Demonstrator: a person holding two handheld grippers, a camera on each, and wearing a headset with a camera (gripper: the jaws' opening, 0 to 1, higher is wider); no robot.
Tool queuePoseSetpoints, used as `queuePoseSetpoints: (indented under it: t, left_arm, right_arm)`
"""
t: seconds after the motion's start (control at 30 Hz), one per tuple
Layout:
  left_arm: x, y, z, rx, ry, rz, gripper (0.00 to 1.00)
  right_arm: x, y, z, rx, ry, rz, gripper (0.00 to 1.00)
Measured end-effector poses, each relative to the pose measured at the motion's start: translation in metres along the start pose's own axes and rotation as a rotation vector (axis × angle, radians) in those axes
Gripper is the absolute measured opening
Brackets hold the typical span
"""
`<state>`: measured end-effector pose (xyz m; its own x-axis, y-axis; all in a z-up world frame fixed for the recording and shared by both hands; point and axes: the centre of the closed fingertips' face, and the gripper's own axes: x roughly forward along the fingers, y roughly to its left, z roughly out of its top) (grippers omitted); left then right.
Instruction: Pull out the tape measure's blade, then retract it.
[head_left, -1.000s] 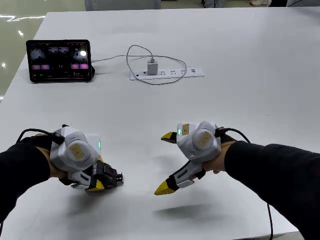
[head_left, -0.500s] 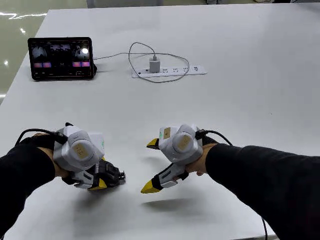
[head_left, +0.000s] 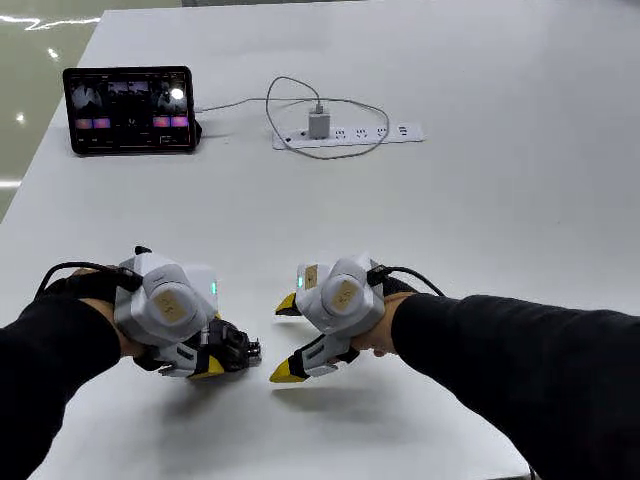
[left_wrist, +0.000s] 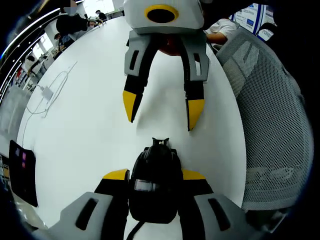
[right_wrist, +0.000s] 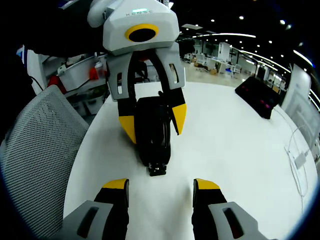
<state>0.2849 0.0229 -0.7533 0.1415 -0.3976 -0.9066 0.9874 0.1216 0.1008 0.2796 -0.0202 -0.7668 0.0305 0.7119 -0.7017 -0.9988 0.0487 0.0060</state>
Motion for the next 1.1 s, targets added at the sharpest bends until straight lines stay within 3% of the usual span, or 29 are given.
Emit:
queuePoseSetpoints:
  t: [0.4,0.67,1.1]
  left_arm:
    - [0.0,0.0,0.0,-0.005,-0.011,0.0,0.33]
    - [0.0,0.001,0.0,-0.008,-0.024,0.005,0.33]
    - [0.001,0.001,0.0,-0.007,-0.031,-0.004,0.33]
  right_arm:
    - [0.015,0.003,0.008,-0.022,-0.002,0.033,0.33]
    - [0.024,0.003,0.013,-0.055,0.009,0.069,0.16]
    - [0.025,0.007,0.008,-0.056,0.043,0.083,0.11]
